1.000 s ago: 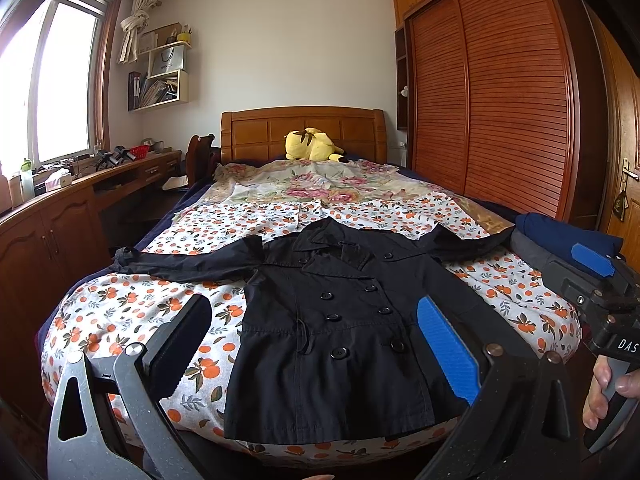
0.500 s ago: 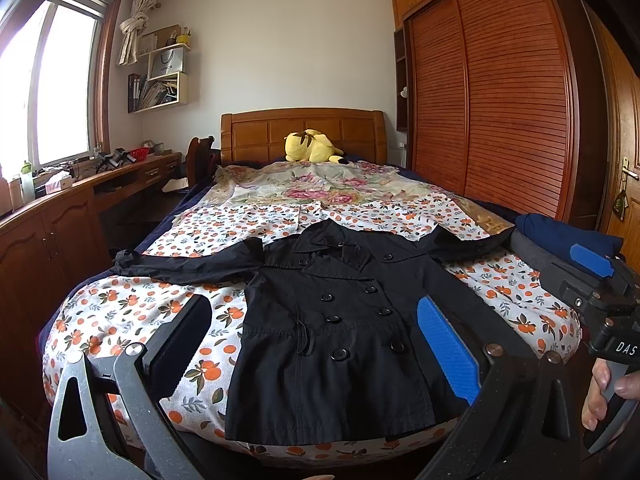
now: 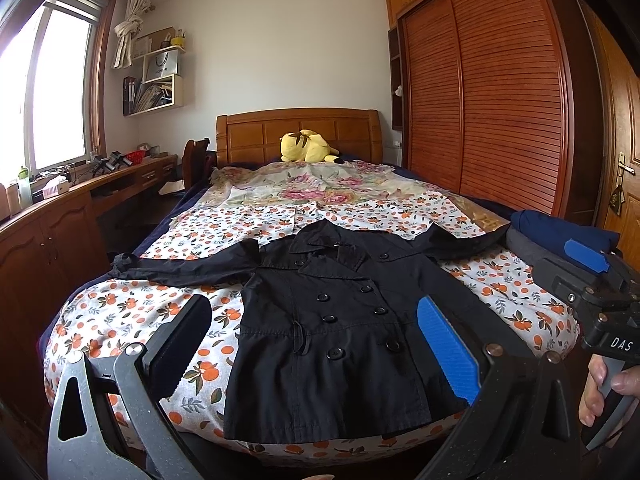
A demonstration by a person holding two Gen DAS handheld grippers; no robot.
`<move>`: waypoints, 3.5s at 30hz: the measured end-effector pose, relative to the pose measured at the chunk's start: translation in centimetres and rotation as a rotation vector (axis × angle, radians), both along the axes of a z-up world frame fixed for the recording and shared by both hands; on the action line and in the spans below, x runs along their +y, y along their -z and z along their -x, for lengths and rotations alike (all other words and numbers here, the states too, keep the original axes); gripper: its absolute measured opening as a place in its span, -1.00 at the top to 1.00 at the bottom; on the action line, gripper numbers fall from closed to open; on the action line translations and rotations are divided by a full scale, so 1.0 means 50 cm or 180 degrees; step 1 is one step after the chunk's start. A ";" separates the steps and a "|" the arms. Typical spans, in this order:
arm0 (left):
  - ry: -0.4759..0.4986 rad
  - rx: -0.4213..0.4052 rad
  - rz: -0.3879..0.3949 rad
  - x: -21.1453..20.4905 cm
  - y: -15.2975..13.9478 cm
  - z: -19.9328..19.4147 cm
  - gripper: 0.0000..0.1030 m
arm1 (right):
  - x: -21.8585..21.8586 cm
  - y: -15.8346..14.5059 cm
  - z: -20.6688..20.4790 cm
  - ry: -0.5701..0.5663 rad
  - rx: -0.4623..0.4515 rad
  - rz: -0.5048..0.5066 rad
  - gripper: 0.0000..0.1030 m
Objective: Fold large clothes
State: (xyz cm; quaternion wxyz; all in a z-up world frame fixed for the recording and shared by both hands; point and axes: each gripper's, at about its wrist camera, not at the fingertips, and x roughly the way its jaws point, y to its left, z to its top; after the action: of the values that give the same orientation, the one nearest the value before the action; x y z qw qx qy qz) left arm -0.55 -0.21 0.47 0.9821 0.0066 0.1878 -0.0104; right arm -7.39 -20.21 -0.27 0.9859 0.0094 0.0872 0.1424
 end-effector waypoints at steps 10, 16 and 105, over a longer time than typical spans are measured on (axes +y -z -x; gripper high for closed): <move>0.0007 -0.0007 -0.0002 -0.001 -0.004 0.003 -1.00 | 0.000 -0.002 -0.001 -0.0007 0.0000 -0.0001 -1.00; 0.0007 -0.0006 0.0001 -0.002 -0.003 0.003 -1.00 | 0.001 -0.001 -0.001 -0.0002 -0.0004 -0.0006 -1.00; -0.1610 0.1713 0.1357 0.792 0.399 -0.794 -0.07 | 0.215 0.139 -0.499 -0.0762 0.0867 0.0713 -1.00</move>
State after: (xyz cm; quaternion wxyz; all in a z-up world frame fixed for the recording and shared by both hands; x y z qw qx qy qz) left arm 39.13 39.38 -19.48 0.8492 -0.2458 0.4267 0.1908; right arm 17.57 -9.46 -7.23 0.9360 -0.0915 0.2354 0.2453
